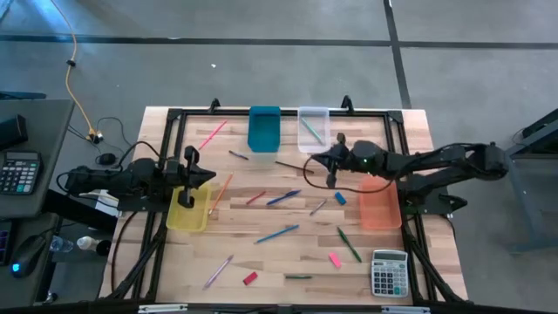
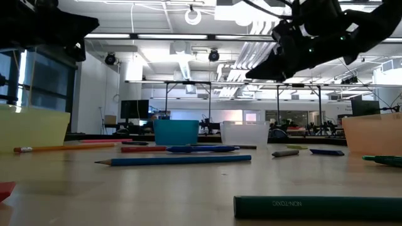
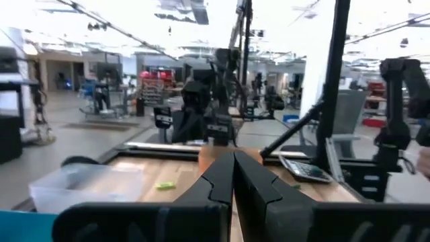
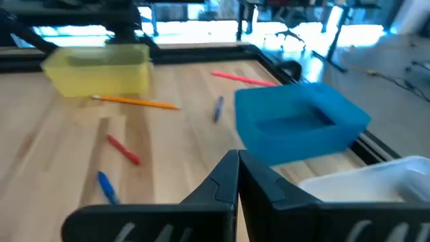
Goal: Sort crayons/erasers/pens/pencils in bins
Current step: Put the red crayon into the orange bin
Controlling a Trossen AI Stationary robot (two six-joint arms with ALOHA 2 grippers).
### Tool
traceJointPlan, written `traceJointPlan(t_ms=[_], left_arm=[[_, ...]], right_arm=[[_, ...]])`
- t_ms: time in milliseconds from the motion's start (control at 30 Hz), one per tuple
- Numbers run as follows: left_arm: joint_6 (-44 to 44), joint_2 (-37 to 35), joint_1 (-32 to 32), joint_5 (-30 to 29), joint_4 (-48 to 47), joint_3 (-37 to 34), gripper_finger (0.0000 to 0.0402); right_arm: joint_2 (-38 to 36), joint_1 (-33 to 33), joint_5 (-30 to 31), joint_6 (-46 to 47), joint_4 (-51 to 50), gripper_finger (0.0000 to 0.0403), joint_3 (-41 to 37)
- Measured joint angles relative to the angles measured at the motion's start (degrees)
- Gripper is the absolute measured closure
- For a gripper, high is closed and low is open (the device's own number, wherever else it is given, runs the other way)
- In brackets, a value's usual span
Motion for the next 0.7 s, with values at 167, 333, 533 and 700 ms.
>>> traceJointPlan(t_ms=[167,333,533,700], left_arm=[[0.66,6.59,-0.24,-0.44,-2.07,2.39,0.0401],[-0.25,17.11,-0.22,-1.66,-2.37,6.31,0.0401],[-0.73,30.05,-0.22,-1.73,-3.76,12.09,0.0401],[-0.16,38.41,-0.22,-1.77,-3.88,15.63,0.0401]], right_arm=[[0.02,3.02,1.34,0.0,2.55,0.0402,-0.53],[0.02,4.77,4.56,-0.83,2.7,0.0402,-0.44],[0.02,5.75,5.98,-1.34,2.7,0.0402,-0.44],[0.06,6.26,5.5,0.16,2.7,0.0402,-0.42]])
